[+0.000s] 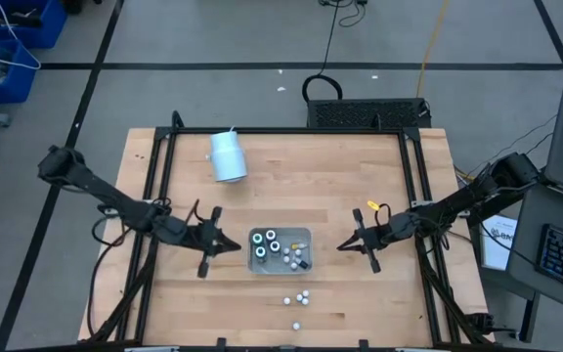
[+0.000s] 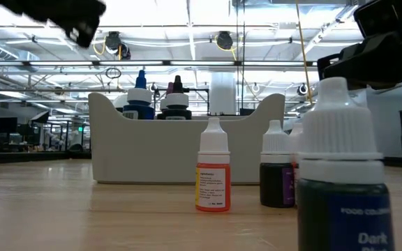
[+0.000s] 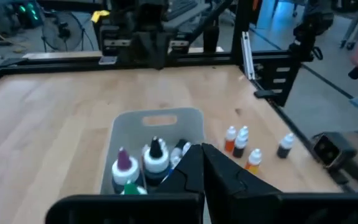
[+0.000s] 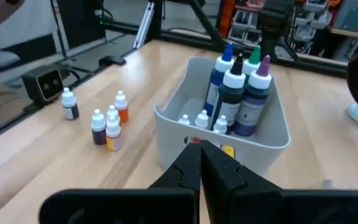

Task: Pick & Place food coloring
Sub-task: Put the small orange food coloring bottle into the gray bin

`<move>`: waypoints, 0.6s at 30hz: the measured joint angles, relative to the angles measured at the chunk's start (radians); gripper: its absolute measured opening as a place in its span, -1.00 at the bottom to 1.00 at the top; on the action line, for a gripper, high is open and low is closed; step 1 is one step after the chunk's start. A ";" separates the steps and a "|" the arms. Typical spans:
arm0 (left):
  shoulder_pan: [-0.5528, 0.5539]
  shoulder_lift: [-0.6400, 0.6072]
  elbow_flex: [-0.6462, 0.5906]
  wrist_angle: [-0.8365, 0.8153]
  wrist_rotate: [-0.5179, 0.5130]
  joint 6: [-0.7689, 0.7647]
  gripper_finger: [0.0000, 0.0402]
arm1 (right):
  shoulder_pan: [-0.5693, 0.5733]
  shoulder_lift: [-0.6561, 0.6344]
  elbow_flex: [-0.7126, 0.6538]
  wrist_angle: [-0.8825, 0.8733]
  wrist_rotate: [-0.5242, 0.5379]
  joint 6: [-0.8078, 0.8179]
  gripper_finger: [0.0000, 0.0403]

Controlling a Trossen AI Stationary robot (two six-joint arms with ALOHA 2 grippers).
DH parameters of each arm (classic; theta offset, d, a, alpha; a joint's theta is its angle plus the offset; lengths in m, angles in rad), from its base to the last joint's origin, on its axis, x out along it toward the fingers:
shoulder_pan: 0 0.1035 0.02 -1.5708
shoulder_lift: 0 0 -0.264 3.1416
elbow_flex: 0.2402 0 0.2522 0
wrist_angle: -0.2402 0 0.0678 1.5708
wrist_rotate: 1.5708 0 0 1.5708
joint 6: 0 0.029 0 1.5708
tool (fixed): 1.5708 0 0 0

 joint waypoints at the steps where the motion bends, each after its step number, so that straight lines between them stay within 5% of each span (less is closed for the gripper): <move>1: 0.003 0.001 -0.034 0.043 0.001 0.007 -0.99 | 0.004 0.000 0.006 -0.018 0.001 0.000 -1.00; 10: 0.002 0.010 -0.163 0.195 -0.215 0.008 -0.93 | 0.105 0.065 0.324 -0.522 0.114 0.061 -1.00; 18: 0.002 0.010 -0.168 0.191 -0.249 -0.006 -0.88 | 0.202 0.403 0.814 -1.100 0.081 0.073 -1.00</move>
